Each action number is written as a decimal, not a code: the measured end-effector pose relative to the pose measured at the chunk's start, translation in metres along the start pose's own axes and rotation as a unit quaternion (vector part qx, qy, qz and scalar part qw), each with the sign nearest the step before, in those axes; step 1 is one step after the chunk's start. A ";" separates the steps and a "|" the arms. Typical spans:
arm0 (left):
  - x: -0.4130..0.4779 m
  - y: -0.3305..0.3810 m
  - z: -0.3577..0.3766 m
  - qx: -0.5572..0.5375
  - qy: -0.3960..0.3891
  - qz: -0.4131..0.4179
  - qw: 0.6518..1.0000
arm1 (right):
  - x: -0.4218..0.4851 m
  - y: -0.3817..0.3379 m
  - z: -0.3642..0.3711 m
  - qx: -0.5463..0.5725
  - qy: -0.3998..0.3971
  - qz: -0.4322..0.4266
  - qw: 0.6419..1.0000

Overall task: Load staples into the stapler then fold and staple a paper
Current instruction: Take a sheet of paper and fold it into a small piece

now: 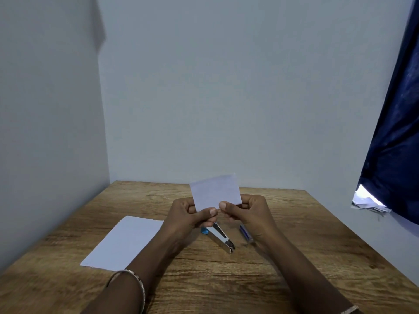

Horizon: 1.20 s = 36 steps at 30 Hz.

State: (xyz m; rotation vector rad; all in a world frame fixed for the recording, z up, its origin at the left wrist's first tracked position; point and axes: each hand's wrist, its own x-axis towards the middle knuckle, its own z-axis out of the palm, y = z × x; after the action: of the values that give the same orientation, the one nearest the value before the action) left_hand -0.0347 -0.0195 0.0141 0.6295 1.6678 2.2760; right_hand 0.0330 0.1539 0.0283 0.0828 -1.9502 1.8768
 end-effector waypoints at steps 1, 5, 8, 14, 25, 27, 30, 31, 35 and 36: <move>0.000 0.000 -0.001 0.003 0.000 0.001 1.000 | 0.000 0.000 -0.001 -0.003 0.003 0.003 1.000; -0.003 0.000 -0.003 -0.003 -0.012 -0.003 1.000 | -0.001 0.002 0.000 0.003 -0.006 0.025 1.000; -0.003 0.000 -0.005 -0.005 -0.009 -0.006 1.000 | -0.002 0.003 0.002 0.013 -0.034 0.046 0.998; 0.001 -0.003 -0.006 0.038 -0.021 -0.033 0.999 | 0.001 0.007 -0.001 -0.018 -0.027 0.049 0.998; 0.005 -0.003 -0.001 -0.020 -0.035 -0.051 0.998 | 0.005 -0.003 0.005 -0.015 0.004 0.054 0.998; 0.006 -0.003 0.001 -0.033 -0.044 -0.072 0.996 | 0.006 -0.004 0.005 0.003 0.024 0.074 0.997; 0.009 -0.005 -0.001 -0.058 -0.083 -0.088 0.991 | 0.009 -0.003 0.004 0.031 0.055 0.090 0.994; 0.010 -0.006 -0.002 -0.067 -0.096 -0.093 0.989 | 0.010 -0.002 0.004 0.040 0.060 0.091 0.993; 0.012 -0.009 -0.008 -0.101 -0.128 -0.114 0.980 | 0.012 -0.002 0.000 0.090 0.082 0.093 0.988; 0.012 -0.009 -0.008 -0.102 -0.128 -0.114 0.980 | 0.013 -0.003 -0.003 0.094 0.086 0.095 0.987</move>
State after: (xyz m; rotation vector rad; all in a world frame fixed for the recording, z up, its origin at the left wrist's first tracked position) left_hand -0.0499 -0.0181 0.0058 0.6186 1.2964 2.0687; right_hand 0.0233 0.1598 0.0350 -0.2103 -1.7129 2.1114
